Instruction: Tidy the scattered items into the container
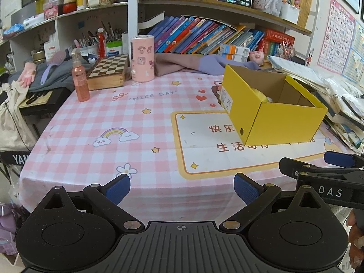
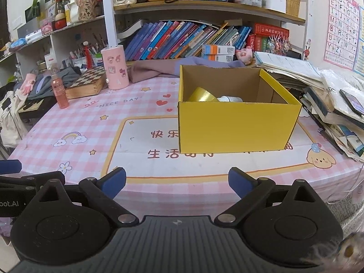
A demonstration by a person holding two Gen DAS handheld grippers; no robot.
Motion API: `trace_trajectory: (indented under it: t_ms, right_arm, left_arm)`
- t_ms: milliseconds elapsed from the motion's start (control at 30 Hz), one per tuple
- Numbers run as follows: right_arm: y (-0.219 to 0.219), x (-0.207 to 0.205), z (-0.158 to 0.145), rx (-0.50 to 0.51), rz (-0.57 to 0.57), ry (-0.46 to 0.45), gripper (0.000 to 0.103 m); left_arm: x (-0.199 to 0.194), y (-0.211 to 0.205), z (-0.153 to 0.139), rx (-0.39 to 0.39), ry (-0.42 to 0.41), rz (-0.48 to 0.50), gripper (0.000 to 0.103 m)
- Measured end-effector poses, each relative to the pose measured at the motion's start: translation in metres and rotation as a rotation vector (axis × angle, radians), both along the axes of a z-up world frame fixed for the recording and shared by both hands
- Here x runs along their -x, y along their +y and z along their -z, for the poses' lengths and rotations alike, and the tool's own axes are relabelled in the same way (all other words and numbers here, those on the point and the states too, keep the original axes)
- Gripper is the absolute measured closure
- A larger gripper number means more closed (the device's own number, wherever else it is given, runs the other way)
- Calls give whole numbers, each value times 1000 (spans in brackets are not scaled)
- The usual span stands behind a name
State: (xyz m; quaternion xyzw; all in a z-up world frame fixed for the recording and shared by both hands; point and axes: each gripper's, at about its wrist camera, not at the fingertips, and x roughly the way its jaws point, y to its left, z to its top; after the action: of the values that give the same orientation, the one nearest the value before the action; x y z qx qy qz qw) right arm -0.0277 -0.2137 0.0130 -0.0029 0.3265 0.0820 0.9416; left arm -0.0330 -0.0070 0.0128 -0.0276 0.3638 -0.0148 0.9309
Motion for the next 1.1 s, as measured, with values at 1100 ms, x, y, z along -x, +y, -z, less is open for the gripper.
trace_trajectory:
  t_ms: [1100]
  right_arm:
    - [2, 4, 4, 5, -13, 16, 4]
  left_arm:
    - [0, 2, 8, 17, 46, -24, 4]
